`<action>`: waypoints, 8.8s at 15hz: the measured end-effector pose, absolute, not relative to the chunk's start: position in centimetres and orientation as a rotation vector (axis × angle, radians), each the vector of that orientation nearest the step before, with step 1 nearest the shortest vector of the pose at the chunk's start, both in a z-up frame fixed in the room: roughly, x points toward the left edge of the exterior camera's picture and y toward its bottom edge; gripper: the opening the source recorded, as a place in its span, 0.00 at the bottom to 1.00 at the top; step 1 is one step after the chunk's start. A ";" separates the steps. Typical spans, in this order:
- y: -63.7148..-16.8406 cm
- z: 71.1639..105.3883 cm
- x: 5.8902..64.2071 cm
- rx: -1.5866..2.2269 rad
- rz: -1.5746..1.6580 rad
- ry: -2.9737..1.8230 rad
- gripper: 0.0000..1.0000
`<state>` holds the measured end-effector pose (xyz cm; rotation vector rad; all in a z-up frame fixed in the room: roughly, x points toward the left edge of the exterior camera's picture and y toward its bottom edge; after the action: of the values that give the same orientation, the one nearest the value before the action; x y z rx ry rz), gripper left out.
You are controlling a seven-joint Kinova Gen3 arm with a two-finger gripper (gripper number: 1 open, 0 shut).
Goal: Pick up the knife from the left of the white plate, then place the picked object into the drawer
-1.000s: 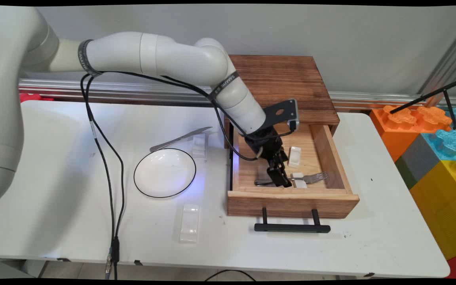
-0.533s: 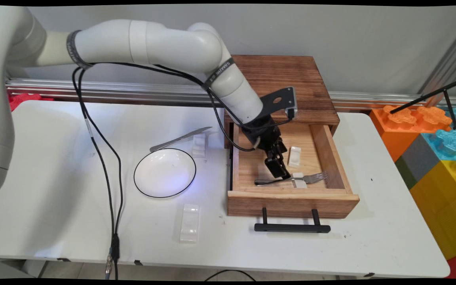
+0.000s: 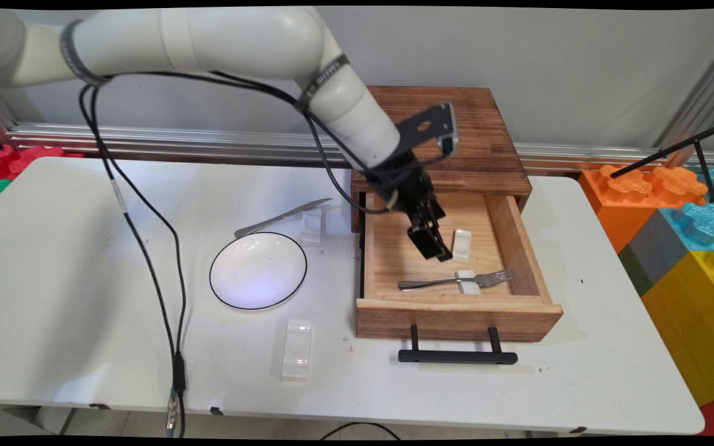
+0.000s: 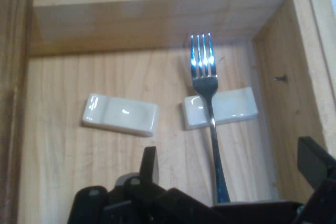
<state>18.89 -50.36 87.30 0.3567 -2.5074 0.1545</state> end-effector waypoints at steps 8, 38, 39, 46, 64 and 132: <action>-48.9 94.1 24.5 0.399 0.237 -2.498 1.00; -53.5 88.0 51.2 0.838 0.208 -2.562 1.00; -53.8 87.2 51.3 0.832 0.208 -2.558 1.00; -54.8 82.5 51.4 0.815 0.168 -2.562 1.00; -54.8 76.5 49.9 0.789 0.171 -2.584 1.00; -55.8 91.7 21.0 0.161 0.151 -2.686 0.00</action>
<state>21.00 -55.83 91.74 0.1606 -2.6858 0.1506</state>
